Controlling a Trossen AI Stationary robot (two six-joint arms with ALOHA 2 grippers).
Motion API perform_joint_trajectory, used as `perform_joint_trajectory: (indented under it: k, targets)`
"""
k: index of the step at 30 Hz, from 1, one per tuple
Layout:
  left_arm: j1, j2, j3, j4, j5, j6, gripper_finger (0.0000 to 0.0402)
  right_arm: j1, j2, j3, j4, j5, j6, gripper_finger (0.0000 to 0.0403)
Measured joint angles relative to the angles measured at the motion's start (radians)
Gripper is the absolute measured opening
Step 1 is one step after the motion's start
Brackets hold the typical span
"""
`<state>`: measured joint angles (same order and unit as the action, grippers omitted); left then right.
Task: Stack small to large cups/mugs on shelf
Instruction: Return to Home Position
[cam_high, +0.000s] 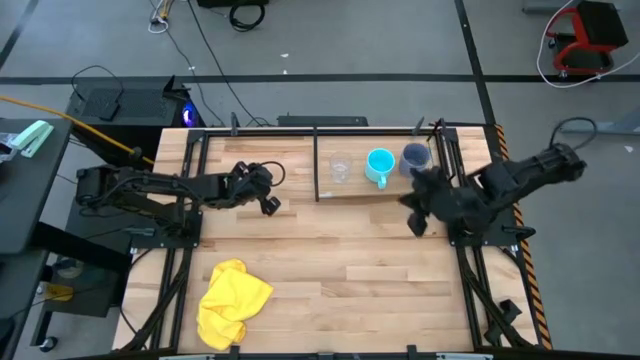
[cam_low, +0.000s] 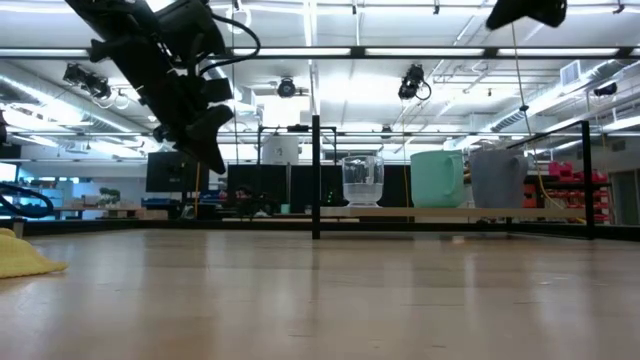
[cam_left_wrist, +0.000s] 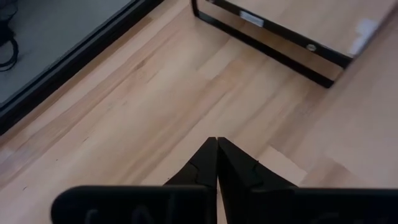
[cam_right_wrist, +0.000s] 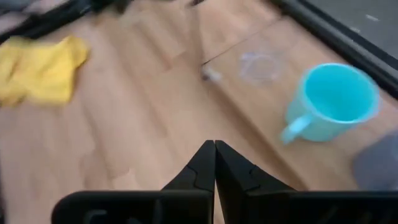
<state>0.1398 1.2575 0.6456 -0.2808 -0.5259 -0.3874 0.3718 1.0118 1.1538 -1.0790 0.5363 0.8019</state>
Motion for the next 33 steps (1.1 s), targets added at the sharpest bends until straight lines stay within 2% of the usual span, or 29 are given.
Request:
perform_joint_trajectory:
  k: [3, 6, 10, 13, 16, 20, 24, 27, 33]
  targets:
    - [-0.026, 0.0, 0.0, 0.0, 0.0, -0.001, 0.0015, 0.08, 0.001, 0.0, -0.002, -0.002, 0.021, 0.0016]
    - [-0.048, 0.0, 0.0, 0.0, 0.0, -0.002, 0.0022, 0.153, 0.001, 0.0, 0.034, 0.046, 0.032, 0.0016]
    - [-0.081, 0.0, 0.0, -0.001, 0.001, -0.056, 0.003, 0.228, 0.001, 0.0, 0.241, 0.111, -0.079, 0.0016]
    - [-0.108, 0.0, 0.0, 0.01, 0.004, -0.071, 0.0033, 0.275, 0.01, -0.031, 0.488, 0.109, -0.263, 0.0016]
    - [-0.142, -0.016, 0.019, 0.027, 0.121, -0.022, 0.0034, 0.309, 0.01, -0.114, 0.735, 0.049, -0.402, 0.0016]
    - [-0.223, -0.086, 0.113, 0.037, 0.287, 0.038, 0.0029, 0.323, 0.011, -0.281, 1.1, -0.092, -0.497, 0.0016]
    - [-0.328, -0.163, 0.216, 0.037, 0.304, 0.144, 0.0023, 0.312, 0.011, -0.432, 1.453, -0.288, -0.573, 0.0016]
    - [-0.395, -0.215, 0.278, 0.042, 0.301, 0.203, 0.0021, 0.305, 0.008, -0.46, 1.526, -0.364, -0.578, 0.0016]
    - [-0.46, -0.328, 0.318, 0.024, 0.267, 0.279, 0.0028, 0.274, -0.016, -0.458, 1.544, -0.386, -0.591, 0.0016]
